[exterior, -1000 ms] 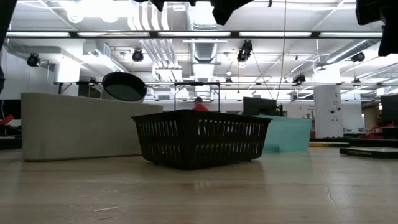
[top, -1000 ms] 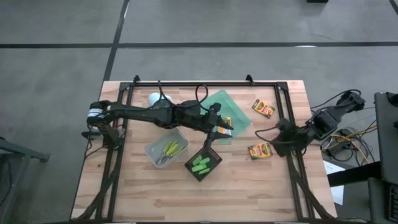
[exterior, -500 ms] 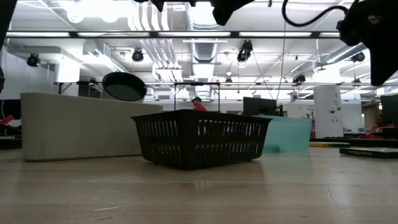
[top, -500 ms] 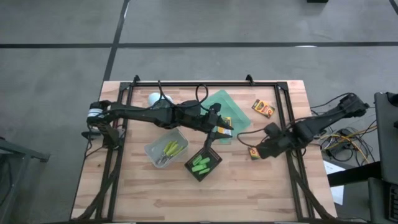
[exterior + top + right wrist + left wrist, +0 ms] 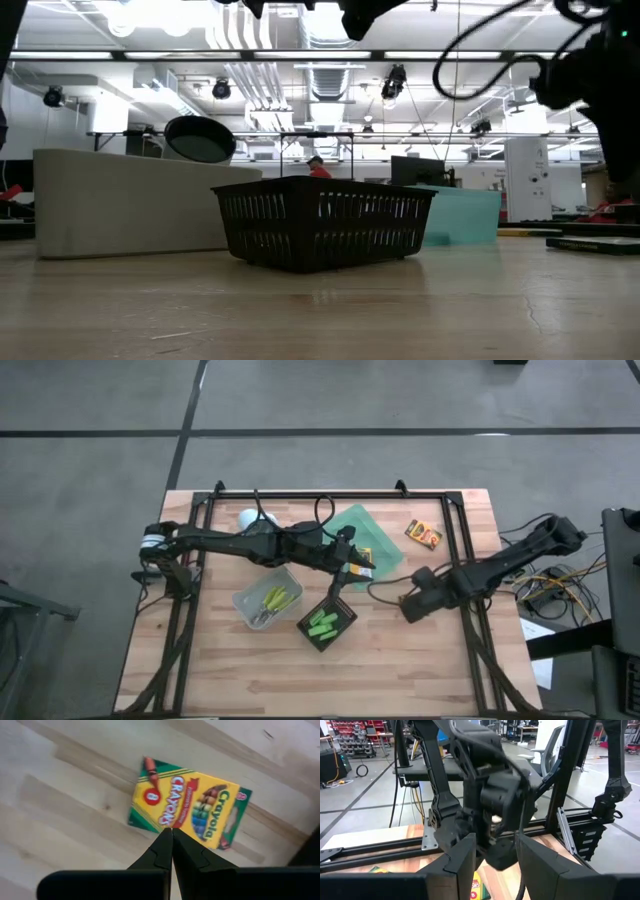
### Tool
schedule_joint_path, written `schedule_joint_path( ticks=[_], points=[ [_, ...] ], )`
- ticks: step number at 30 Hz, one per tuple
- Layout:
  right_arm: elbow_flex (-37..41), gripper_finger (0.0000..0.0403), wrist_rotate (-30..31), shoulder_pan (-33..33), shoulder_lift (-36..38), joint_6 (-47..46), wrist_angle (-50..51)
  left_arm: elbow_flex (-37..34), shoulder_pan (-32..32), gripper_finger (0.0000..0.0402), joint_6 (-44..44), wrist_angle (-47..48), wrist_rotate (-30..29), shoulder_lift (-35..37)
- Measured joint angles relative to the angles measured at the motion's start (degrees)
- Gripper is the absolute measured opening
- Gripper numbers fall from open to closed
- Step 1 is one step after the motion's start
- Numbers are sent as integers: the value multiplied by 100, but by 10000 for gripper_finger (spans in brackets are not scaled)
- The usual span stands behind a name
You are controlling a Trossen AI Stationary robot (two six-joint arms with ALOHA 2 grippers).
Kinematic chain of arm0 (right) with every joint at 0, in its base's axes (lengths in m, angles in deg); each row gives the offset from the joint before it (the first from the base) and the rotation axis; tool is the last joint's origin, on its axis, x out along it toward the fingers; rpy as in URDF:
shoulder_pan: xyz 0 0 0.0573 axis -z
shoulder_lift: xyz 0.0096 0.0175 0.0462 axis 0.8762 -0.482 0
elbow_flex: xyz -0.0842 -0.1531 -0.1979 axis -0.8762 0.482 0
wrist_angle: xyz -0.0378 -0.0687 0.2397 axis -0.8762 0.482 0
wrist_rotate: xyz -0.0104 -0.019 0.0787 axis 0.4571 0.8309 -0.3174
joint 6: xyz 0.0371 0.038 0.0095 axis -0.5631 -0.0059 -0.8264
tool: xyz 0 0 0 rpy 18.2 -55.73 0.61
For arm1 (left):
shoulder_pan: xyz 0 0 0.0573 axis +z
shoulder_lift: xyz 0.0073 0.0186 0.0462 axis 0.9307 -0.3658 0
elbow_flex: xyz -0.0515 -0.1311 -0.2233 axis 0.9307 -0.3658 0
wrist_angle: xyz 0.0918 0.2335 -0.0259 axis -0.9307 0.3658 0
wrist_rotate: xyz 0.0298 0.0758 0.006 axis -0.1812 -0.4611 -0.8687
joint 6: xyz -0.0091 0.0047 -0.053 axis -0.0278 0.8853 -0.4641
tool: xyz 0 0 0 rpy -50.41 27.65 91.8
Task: Pick & Place School Supplies
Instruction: Put the crayon box into the light green bin
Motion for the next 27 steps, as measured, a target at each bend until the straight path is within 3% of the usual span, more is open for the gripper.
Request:
schedule_joint_path(
  ticks=[3, 9, 15, 27],
  points=[
    [193, 8, -148, 126, -65, 268, -195, 0, 0, 147, 0, 3, 0, 0],
    [840, 8, -314, 390, 6, 745, -1517, 0, 0, 147, -92, 6, 2, 0],
    [1208, 8, -297, 443, 36, 785, -1596, 0, 0, 147, -96, 3, 0, 0],
    [1589, 8, -380, 444, 4, 840, -2721, 0, 0, 147, -85, 3, 0, 0]
  ],
)
